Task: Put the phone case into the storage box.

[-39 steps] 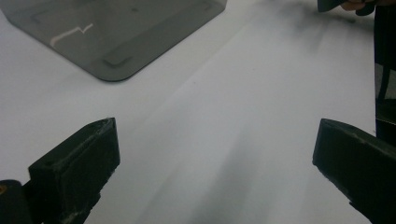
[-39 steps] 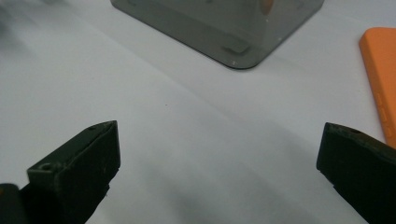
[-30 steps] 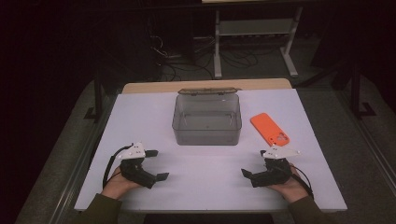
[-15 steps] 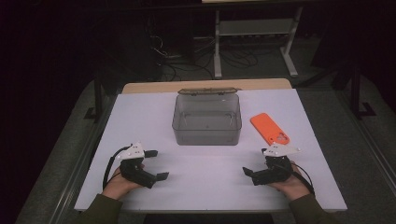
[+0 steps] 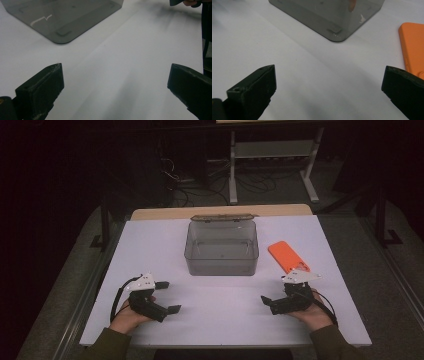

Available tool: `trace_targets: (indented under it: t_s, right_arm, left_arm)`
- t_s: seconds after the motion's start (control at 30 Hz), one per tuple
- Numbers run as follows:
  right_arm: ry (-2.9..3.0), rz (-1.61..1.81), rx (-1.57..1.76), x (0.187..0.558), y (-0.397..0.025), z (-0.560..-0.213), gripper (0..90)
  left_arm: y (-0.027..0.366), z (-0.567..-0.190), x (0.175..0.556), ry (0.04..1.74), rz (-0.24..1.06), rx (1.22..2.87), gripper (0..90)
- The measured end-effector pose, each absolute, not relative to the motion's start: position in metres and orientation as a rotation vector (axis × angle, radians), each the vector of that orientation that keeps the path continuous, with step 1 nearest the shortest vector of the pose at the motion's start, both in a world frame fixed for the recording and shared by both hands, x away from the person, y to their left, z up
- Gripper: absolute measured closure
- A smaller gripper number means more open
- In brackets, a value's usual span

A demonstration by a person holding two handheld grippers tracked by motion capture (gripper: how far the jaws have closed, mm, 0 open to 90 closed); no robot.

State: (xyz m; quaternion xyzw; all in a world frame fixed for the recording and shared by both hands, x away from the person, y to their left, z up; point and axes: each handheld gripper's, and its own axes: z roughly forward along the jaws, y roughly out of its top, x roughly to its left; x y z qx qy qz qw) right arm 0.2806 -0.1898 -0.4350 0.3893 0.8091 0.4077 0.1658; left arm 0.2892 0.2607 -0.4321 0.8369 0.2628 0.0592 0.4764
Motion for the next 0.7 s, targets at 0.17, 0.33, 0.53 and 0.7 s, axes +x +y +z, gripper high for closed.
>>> trace_targets:
  t_s: [0.17, 0.33, 0.53, 0.7]
  right_arm:
    - [2.313, 1.141, 1.116, 0.285, -0.191, -0.433, 0.0]
    - [2.319, 1.124, 1.128, 0.291, -0.193, -0.431, 0.0]
    - [2.331, 1.105, 1.134, 0.297, -0.195, -0.431, 0.0]
    - [2.323, 1.109, 1.139, 0.301, -0.195, -0.429, 0.0]
  left_arm:
    - [0.260, -0.432, 0.290, 0.649, 0.140, 2.052, 0.0]
    - [0.261, -0.431, 0.290, 0.648, 0.149, 2.049, 0.0]
    - [0.261, -0.432, 0.289, 0.646, 0.153, 2.051, 0.0]
    - [0.261, -0.432, 0.289, 0.644, 0.151, 2.049, 0.0]
